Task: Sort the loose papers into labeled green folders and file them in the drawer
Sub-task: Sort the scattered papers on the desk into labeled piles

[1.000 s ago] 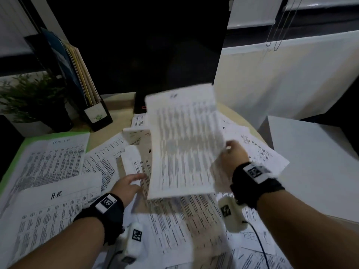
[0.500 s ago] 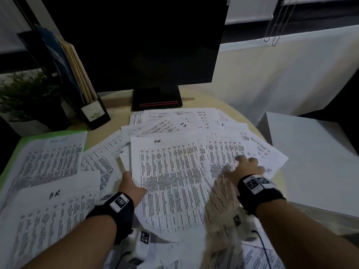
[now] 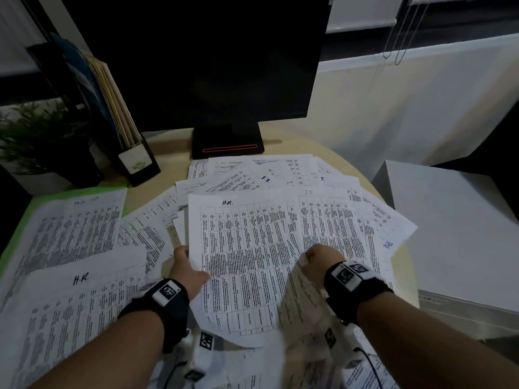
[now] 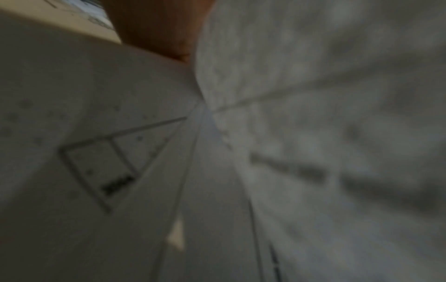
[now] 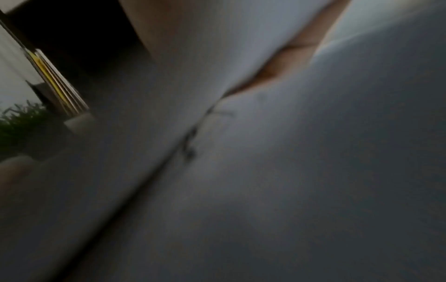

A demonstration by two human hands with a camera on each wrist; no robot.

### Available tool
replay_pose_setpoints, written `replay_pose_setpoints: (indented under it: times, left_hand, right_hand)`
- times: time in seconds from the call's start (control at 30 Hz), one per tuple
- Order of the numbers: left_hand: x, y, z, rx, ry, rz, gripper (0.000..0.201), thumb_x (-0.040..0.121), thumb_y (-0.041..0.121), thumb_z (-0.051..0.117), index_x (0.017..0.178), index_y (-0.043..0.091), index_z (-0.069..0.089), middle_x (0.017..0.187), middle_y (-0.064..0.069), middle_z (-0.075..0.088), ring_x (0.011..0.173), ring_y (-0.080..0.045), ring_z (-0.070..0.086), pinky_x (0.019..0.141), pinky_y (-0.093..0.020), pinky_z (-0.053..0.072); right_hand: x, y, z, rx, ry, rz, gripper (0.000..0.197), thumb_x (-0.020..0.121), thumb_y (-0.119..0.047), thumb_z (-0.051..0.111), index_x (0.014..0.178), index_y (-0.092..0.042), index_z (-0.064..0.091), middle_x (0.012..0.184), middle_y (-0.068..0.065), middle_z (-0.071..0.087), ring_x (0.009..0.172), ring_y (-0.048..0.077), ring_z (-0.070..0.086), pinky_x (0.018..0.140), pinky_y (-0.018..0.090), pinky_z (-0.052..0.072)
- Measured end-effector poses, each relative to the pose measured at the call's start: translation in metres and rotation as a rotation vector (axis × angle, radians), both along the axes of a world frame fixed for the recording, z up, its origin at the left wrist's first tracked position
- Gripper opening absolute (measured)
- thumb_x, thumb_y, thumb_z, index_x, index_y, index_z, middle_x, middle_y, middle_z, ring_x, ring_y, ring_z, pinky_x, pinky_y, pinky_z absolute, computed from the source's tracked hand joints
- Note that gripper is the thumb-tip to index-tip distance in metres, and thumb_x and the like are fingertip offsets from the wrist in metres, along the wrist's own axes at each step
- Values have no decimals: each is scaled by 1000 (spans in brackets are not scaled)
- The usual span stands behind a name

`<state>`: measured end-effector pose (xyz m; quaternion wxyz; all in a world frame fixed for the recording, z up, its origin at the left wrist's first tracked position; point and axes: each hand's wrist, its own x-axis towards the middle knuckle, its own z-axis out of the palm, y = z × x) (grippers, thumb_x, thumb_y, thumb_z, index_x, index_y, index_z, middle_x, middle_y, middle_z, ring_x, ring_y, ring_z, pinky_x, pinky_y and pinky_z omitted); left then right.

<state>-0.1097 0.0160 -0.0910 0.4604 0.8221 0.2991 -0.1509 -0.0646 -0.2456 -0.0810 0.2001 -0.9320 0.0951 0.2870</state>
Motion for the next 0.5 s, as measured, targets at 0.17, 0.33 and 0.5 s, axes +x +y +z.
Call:
replay_pose_setpoints:
  times: [0.17,0.33,0.5]
  left_hand:
    - [-4,1,-4,-39,-17,0,73,86,-5,61,143,16,20,103,-4,51,90,-23,53,80,-33,45]
    - [-4,5,-8,-58,-12,8,73,85,-4,62,142,18,21,107,-7,53,94,-27,55,83,-37,48]
    - [-3,4,-8,-33,-28,-19,72,85,-4,63,141,15,22,106,-5,50,91,-24,52,78,-31,44]
  right_hand:
    - [-4,12,-1,123,56,-142,42,97,-40,45,121,-7,55,104,6,59,93,20,57,79,26,46]
    - [8,17,4,135,36,-118,37,95,-24,50,131,-13,51,125,11,56,115,26,54,93,30,45]
    - [16,3,11,66,51,-147,39,94,-29,53,127,-8,57,128,12,58,118,26,55,77,22,44]
